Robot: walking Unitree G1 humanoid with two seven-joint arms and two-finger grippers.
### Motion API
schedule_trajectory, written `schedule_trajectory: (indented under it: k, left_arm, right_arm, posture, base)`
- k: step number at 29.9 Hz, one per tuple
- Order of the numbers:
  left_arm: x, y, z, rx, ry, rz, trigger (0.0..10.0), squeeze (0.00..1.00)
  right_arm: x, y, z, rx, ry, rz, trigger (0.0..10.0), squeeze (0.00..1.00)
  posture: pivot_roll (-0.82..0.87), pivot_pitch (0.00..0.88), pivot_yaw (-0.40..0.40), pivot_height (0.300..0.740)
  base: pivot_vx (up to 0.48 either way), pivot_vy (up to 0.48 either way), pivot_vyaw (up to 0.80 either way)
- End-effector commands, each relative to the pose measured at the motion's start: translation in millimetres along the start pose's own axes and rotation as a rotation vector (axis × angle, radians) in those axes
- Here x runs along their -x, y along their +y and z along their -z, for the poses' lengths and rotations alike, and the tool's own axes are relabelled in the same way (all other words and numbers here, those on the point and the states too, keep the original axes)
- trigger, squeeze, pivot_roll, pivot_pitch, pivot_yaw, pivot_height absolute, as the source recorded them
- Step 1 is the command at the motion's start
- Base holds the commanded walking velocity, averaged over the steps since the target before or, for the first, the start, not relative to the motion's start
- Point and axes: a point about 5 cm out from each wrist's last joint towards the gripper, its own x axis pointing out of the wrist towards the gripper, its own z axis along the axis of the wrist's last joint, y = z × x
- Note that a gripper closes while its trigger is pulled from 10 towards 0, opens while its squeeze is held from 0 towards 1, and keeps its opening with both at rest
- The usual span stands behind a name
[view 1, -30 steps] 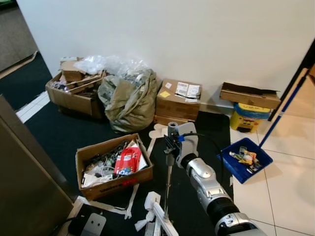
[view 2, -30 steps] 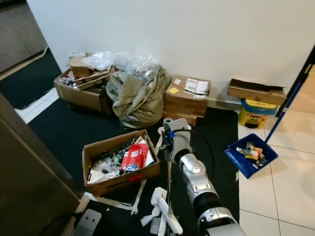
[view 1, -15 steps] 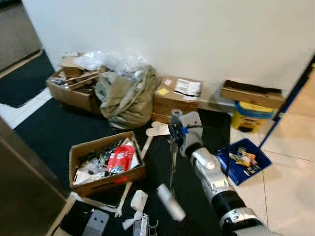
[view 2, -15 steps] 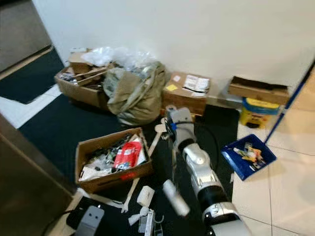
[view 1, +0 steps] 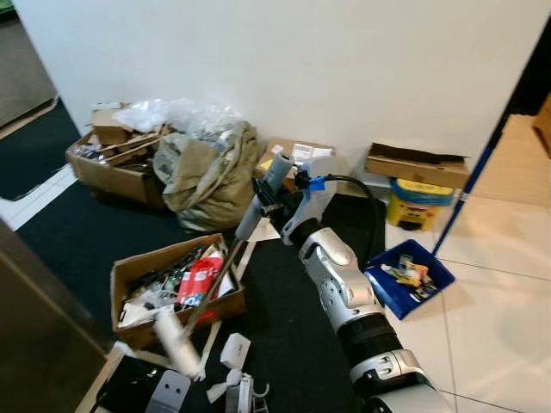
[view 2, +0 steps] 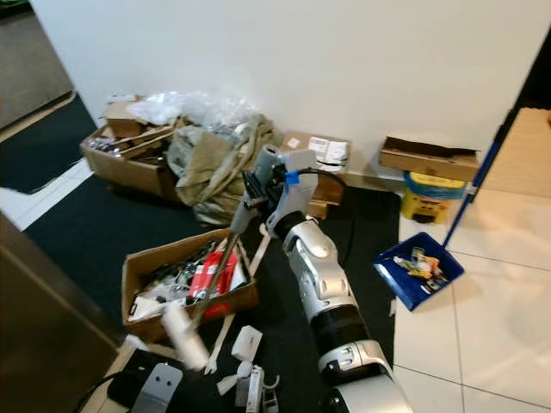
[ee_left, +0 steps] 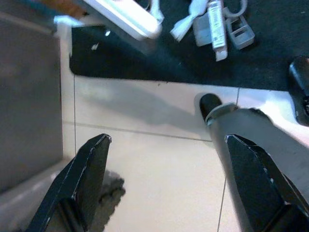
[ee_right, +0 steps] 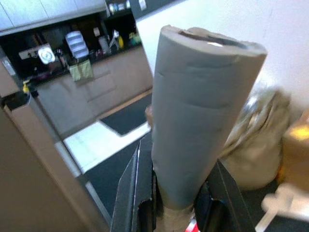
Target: Sweep floor
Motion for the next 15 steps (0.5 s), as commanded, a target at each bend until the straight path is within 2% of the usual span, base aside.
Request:
schedule_trajectory:
  k: [1, 3, 6, 7, 9, 10, 11, 15]
  left_arm:
    - [0.9, 2.5, 5, 0.003, 0.012, -0.009, 10.0, 0.0]
    - [0.9, 2.3, 4, 0.004, 0.011, -0.009, 10.0, 0.0]
    - [0.9, 1.3, 4, 0.005, 0.01, -0.008, 10.0, 0.0]
    - [1.0, -0.2, 4, 0.006, 0.007, -0.006, 10.0, 0.0]
    - [1.0, -0.2, 4, 0.006, 0.007, -0.006, 10.0, 0.0]
    - [1.2, -1.7, 5, 0.007, 0.007, -0.003, 10.0, 0.0]
    - [1.2, -1.7, 5, 0.007, 0.007, -0.003, 10.0, 0.0]
    - [3.3, -5.0, 12, 0.009, 0.019, 0.002, 10.0, 0.0]
  right_arm:
    - [-4.6, -2.7, 5, -0.007, 0.059, 0.078, 10.0, 0.0]
    - [-4.4, -3.0, 13, -0.049, 0.099, 0.111, 10.0, 0.0]
    - [-3.5, -3.4, 21, -0.082, 0.093, 0.162, 10.0, 0.0]
    - [-2.5, -3.2, 30, -0.122, 0.103, 0.199, 10.0, 0.0]
    - [-2.5, -3.2, 30, -0.122, 0.103, 0.199, 10.0, 0.0]
    - [-0.8, -3.8, 38, -0.144, 0.11, 0.252, 10.0, 0.0]
    - [-0.8, -3.8, 38, -0.144, 0.11, 0.252, 10.0, 0.0]
    - [4.9, -3.2, 61, -0.15, 0.182, 0.315, 10.0, 0.0]
  posture:
    - [-0.07, 0.086, 0.039, 0.74]
    - [-0.07, 0.086, 0.039, 0.74]
    - [-0.06, 0.095, 0.031, 0.74]
    - [-0.06, 0.098, 0.027, 0.74]
    - [-0.06, 0.098, 0.027, 0.74]
    - [-0.05, 0.107, 0.026, 0.74]
    - [-0.05, 0.107, 0.026, 0.74]
    - [-0.04, 0.139, 0.016, 0.74]
  base:
    - [0.0, 0.0, 0.0]
    - [0.0, 0.0, 0.0]
    - [0.0, 0.0, 0.0]
    - [0.0, 0.0, 0.0]
    - [0.0, 0.0, 0.0]
    - [0.0, 0.0, 0.0]
    - [0.0, 0.0, 0.0]
    - [0.0, 0.0, 0.0]
